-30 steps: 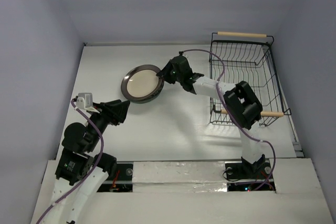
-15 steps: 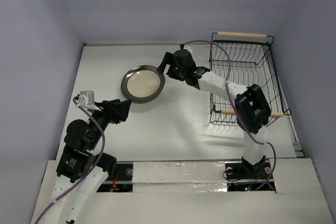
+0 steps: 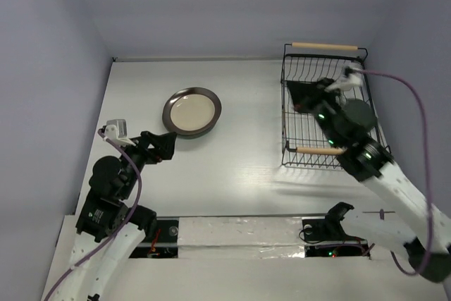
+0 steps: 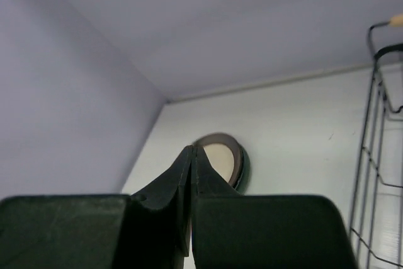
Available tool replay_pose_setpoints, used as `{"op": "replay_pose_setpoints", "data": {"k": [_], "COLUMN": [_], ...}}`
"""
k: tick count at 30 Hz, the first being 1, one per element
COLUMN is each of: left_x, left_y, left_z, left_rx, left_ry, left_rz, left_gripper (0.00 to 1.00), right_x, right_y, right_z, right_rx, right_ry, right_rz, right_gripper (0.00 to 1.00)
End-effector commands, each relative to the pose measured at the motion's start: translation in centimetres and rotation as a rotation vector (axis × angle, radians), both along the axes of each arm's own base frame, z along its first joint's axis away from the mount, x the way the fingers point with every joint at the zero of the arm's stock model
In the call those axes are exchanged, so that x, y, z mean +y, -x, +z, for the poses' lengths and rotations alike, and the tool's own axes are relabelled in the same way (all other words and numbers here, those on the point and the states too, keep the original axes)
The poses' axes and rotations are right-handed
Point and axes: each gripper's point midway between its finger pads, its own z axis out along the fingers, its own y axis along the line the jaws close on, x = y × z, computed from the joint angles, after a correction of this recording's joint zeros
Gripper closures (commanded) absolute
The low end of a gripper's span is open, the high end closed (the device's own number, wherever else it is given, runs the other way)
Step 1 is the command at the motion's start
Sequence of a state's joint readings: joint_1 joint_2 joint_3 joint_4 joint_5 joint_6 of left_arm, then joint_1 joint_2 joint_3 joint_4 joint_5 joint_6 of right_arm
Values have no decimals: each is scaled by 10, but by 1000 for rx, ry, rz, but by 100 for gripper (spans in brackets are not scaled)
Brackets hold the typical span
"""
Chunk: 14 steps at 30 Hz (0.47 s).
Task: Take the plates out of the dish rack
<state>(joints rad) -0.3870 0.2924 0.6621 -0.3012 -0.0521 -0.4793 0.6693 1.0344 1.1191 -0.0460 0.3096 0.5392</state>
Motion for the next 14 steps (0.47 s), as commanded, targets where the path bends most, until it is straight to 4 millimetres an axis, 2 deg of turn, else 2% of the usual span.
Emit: {"op": "replay_pose_setpoints", "data": {"k": [1,2,3,4,6,8,9,12,14], "left_x": [-8,-7,-8,-8,-7,-5,-4,-2,0], "left_y": [0,2,0,1,2,1,3,5,6], "left_z": [33,48,52,59,76,82,86,88,91], "left_rx": [-61,-84,-83,-98,-127,-139,-149,-169,-185], "left_ry": [-7,-1,-7,-17,-21,-31,-31,-19,2], "left_rz": [-46,-49,-49,-56,-54,-43,-41,-34,-22], "left_gripper": [7,6,6,6,6,5,6,9,6], "right_x": [-77,-87,-99,-119,-130,-141,-142,-149,-148], "right_y": [55,64,74,92,99,109,110,117,116], "right_z": [43,33,36,43,33,30,23,20,16], "right_rx": [-185,-190,-213,-248,-241,-241,-234,-254,-251], "right_ry": [-77,-79,-105,-148,-160,-188,-186,-215,-203], "right_rz": [-153,-170,-184,-214,-235,-252,-256,-264,-259], "right_gripper": [100,97,92,90,89,87,86,83,80]}}
